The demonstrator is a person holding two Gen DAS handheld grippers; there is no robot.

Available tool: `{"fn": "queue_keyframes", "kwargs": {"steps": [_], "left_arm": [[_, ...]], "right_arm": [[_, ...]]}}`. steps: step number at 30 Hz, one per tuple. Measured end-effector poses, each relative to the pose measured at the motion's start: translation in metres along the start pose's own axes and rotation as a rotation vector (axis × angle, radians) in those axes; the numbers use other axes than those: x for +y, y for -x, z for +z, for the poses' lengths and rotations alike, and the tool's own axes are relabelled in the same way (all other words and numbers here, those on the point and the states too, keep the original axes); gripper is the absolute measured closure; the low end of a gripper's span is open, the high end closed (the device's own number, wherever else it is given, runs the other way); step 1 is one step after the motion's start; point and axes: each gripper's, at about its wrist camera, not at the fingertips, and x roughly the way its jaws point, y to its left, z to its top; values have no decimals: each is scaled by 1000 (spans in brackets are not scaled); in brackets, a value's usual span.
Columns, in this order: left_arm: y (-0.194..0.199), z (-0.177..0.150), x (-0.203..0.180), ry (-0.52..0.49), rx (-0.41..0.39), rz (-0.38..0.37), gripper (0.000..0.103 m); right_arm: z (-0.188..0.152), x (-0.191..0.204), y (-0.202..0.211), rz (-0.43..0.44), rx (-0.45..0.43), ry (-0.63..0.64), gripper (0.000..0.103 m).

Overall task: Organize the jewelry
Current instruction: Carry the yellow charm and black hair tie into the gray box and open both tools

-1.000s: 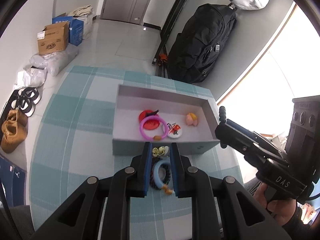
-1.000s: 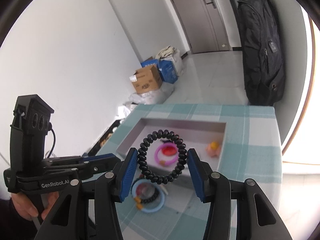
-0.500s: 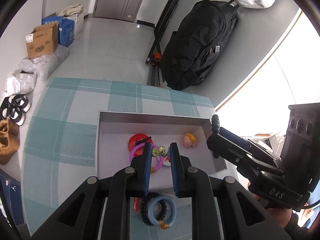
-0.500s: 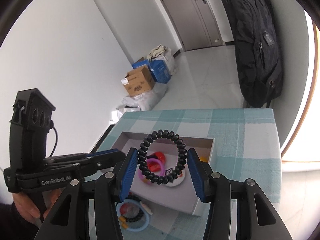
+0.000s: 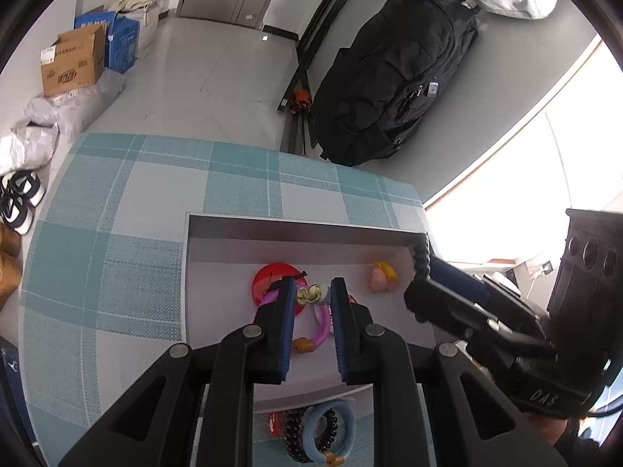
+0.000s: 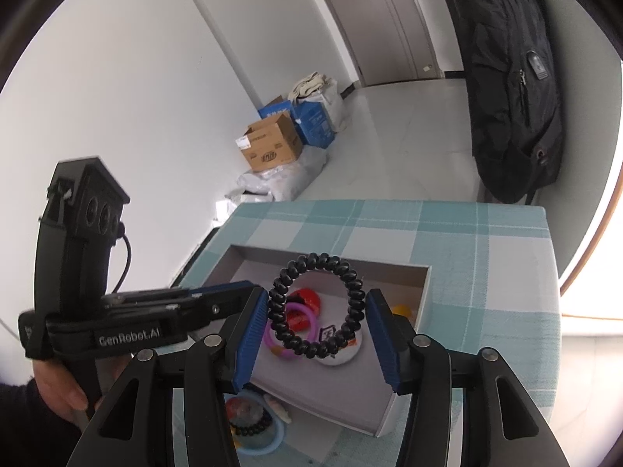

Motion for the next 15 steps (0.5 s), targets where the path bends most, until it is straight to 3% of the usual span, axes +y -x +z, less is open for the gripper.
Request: {"fn": "queue_keyframes", "kwargs": {"steps": [7,9,11,12,14,15], "left_arm": [[0,-1,0,-5,-13,-2,89],[-1,0,0,4,-5,-18,88],[-1,2,0,7,5,-17,82],[-1,2,-1,0,5,-4,78],[2,2,-3,-13,-16,26,50],[5,1,-3,-13,-36,30,45]], "right_arm": [[-2,2,2,-15,-16,18,51],[-2,3,2,-24,-20,17,37],[-3,1,5,-40,-33,9,25],[-3,0,9,-38,-46,3,24],[-2,-1,15,-31,-67,-3,22],[-3,-2,19,-35,-81,-5,18]]}}
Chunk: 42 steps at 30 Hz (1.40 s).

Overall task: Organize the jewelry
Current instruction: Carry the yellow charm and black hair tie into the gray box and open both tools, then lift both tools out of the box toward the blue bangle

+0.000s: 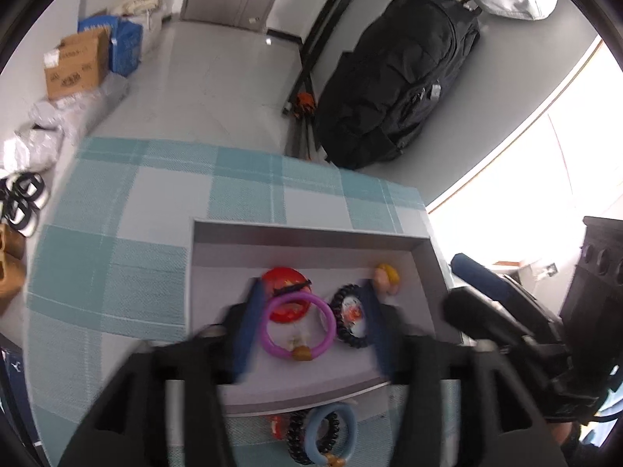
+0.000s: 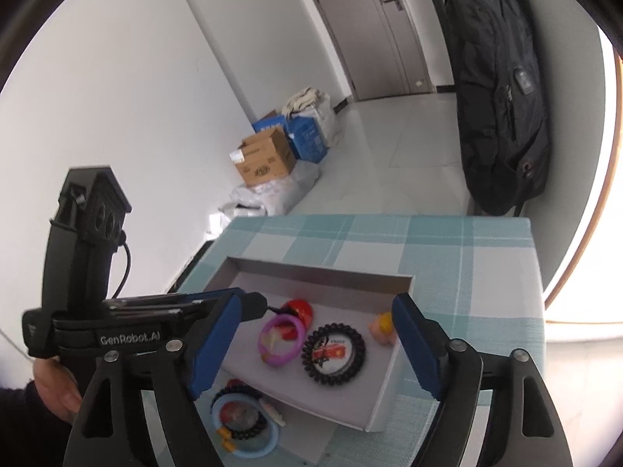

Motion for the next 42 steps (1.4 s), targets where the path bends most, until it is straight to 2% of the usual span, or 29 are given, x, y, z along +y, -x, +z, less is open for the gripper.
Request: {"fn": "queue_keyframes", "kwargs": {"steps": [1,3,8,16,21,30,34,36,38,42], "left_arm": [[4,-1,0,-1,-20,-12,41],[7,-1,0,-5,-32,-24,41],[9,-4,-1,-10,-29,-1,41],[27,-16,-11,-59,-76,50,41],[39,-26,-8,-26,-95,81,41],[56,-42,-4,-14,-101,132,41],[59,-52,0,10,-94,144,40],[60,-58,4,20,-87,144,37],[61,-65,7,29,-82,152,29],[59,-74,12,36,-60,148,28]], "right_arm": [[1,0,3,-5,-13,-1,17],[1,-2,9,-13,-37,-5,14],[0,-7,17,-27,-55,-28,8],[-9,3,29,-39,-81,-6,2],[-18,13,36,-36,-85,14,0],[-36,28,41,-25,-58,50,0],[-48,36,38,-5,-13,56,0],[-53,40,36,5,10,65,0],[-57,43,34,12,26,74,0],[-65,45,28,21,69,74,0]]}}
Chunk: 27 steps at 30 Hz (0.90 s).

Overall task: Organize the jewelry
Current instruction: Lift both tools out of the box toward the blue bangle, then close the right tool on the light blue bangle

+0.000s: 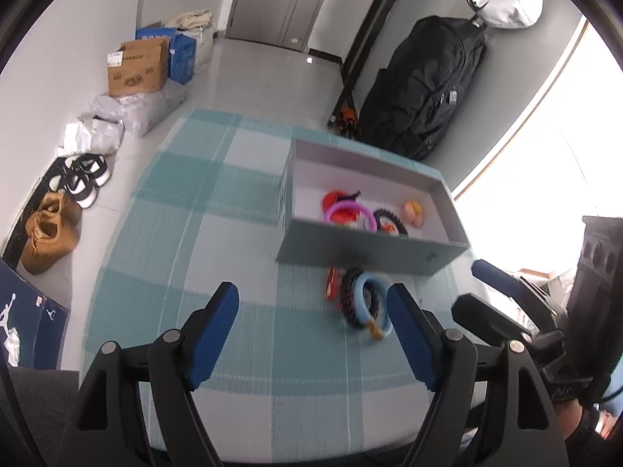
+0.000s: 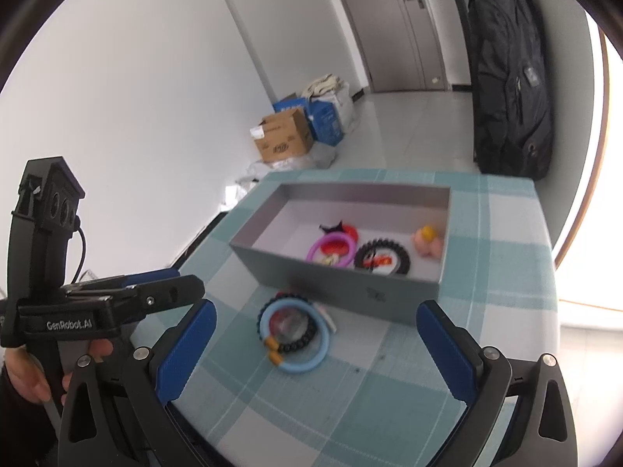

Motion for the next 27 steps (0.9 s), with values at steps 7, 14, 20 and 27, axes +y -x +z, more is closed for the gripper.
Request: {"fn": "queue_keyframes", "kwargs": {"steps": [7,14,20,27], "left_arm": [[-4,1,17,75,12,9,28],[-4,-2,23,96,12,-2,28],[-3,-4,27,95,17,-17,28],[-6,-3,34,135,42,-47,28]], "right_arm": [[-12,4,-22,-4,108,16,0],[-19,11,-39,9,161,40,0],[-16,12,-52,30,175,22,6],[-14,14,-67,17,185,47,26]]}}
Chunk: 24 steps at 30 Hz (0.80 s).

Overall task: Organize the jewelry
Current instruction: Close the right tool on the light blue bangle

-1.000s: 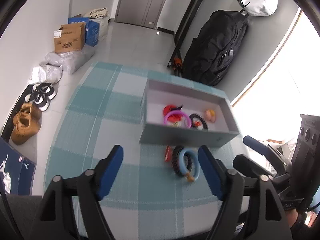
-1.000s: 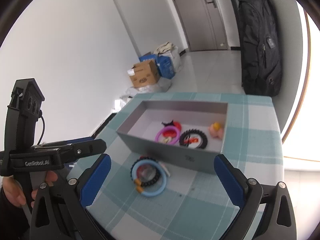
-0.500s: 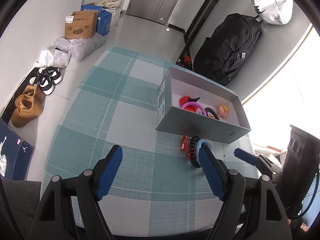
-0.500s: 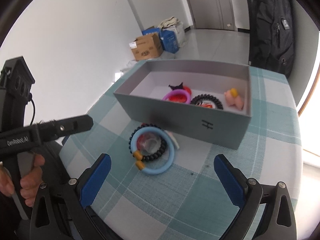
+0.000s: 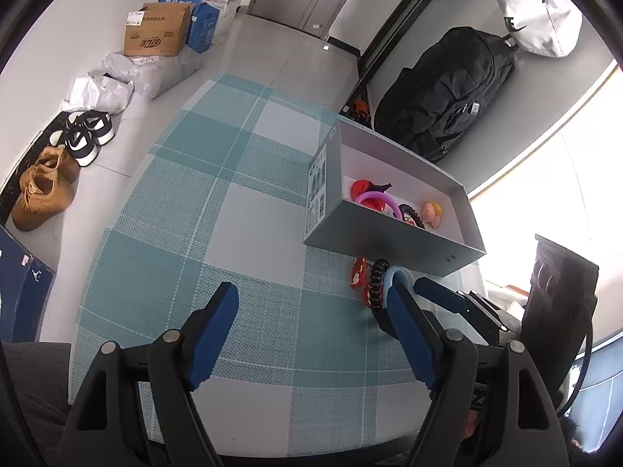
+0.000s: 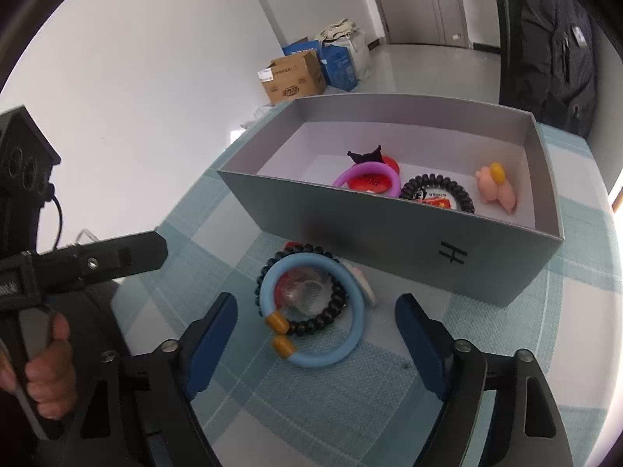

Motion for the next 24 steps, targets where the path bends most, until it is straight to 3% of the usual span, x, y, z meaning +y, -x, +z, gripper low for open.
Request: {"fn": "queue_keyframes", "kwargs": {"steps": [4,16,20,24], "left_arm": [[-1,1,1,8,1,-5,28],[-4,1,-3,2,17,-9,28],[3,-1,-9,-32,-40,32,28],[-1,-4,-13,-44,-35,-46,28]], "right_arm": [[1,1,-1,-8,0,9,42],[-2,-2,8,-11,-14,-7,42],[-3,-2,9,-26,-11,-10,43],[-4,-7,19,-44,-25,-27,43]]}}
